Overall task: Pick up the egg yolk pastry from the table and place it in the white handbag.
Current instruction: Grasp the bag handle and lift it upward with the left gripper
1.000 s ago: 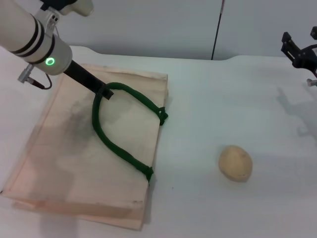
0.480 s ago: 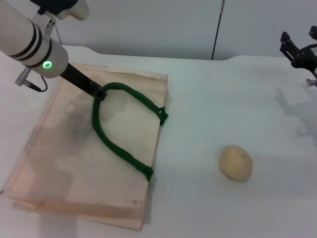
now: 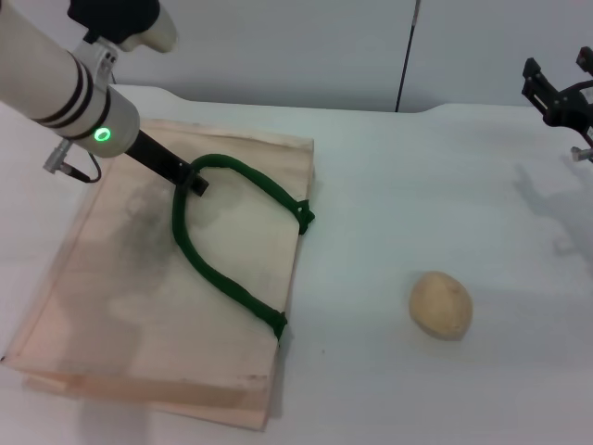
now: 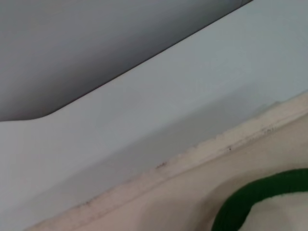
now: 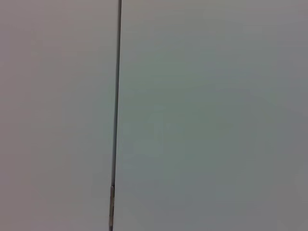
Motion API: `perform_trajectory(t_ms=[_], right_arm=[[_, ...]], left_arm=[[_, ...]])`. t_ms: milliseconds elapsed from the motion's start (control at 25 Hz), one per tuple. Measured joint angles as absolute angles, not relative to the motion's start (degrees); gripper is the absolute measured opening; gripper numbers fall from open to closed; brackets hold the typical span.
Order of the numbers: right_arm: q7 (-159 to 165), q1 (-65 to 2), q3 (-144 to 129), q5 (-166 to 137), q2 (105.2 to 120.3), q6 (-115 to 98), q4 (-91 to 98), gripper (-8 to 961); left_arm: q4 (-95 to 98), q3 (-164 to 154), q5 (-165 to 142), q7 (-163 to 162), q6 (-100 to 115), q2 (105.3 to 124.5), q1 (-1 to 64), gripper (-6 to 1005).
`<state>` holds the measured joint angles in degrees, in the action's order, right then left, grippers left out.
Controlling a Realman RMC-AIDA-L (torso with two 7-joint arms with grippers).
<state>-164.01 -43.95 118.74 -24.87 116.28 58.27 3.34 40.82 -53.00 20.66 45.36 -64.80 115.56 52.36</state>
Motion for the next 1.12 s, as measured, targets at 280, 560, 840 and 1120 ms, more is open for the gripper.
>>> perform_trajectory(t_ms=[280,560,840,1120], right_arm=[[-164.01,-43.99,118.66,-24.87,116.28,58.28,3.34,755],[-164.00,-43.95,118.65,-24.87,116.28,58.28,3.34,755],[-164.05,-43.90,118.65,-24.87,116.28,58.27,3.34,754],[-164.14,-43.59,118.65,-25.15,116.22,58.26,3.37,754]], left_arm=[[40.00,-53.00,20.39,45.44,-63.77,115.83,52.63,391],[40.71,-52.97,20.73,46.54,-63.59,115.91,52.63,308],[41.30,-52.97,20.89,47.19,-63.45,116.02,52.44,165],[43.88,-52.92,21.38,47.88,-65.10,116.10,51.84,113]])
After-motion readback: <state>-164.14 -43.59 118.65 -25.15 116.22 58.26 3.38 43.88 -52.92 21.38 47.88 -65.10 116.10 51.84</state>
